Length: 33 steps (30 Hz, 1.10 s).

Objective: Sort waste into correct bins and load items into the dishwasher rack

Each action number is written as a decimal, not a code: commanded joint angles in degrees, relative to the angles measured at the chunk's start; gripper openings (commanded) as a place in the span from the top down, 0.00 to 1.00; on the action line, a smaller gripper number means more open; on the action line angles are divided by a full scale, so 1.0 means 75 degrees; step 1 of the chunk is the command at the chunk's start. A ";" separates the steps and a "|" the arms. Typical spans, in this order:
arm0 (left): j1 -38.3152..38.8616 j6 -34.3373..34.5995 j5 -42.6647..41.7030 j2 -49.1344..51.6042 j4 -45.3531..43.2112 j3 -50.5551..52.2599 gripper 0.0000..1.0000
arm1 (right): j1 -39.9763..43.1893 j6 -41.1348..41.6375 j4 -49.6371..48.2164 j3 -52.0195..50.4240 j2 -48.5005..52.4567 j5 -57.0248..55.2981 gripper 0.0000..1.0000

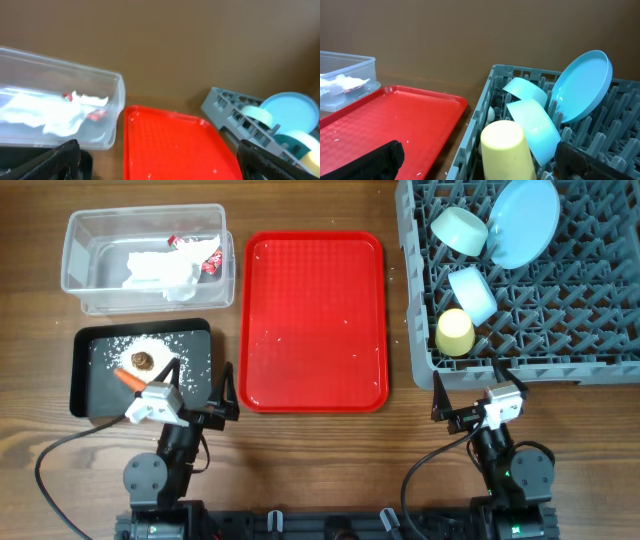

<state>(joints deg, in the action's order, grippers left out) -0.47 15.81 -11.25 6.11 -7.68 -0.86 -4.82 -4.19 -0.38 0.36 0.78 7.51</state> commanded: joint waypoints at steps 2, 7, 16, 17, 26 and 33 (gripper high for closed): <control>-0.0087 0.0012 0.0283 -0.0787 0.1110 0.0070 0.00 | -0.0006 -0.0023 -0.0029 -0.0009 -0.0067 0.0085 0.00; -0.0108 0.0012 0.0230 -0.0793 0.1498 0.0070 0.00 | -0.0006 -0.0023 -0.0029 -0.0009 -0.0067 0.0085 0.00; -0.0108 0.0012 0.0233 -0.0764 0.1495 0.0070 0.00 | -0.0006 -0.0023 -0.0026 -0.0009 -0.0067 0.0085 0.00; -0.0108 0.0012 0.0230 -0.0764 0.1495 0.0070 0.00 | -0.0006 -0.0023 -0.0029 -0.0009 -0.0067 0.0085 0.00; -0.0108 0.0012 0.0230 -0.0764 0.1495 0.0070 0.00 | -0.0006 -0.0023 -0.0029 -0.0009 -0.0067 0.0085 0.00; -0.0108 0.0012 0.0230 -0.0764 0.1495 0.0070 0.00 | -0.0006 -0.0023 -0.0029 -0.0009 -0.0067 0.0085 0.00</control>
<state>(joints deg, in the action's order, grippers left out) -0.86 15.81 -9.87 0.84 3.29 -0.60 -4.82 -4.19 -0.38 0.36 0.78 7.51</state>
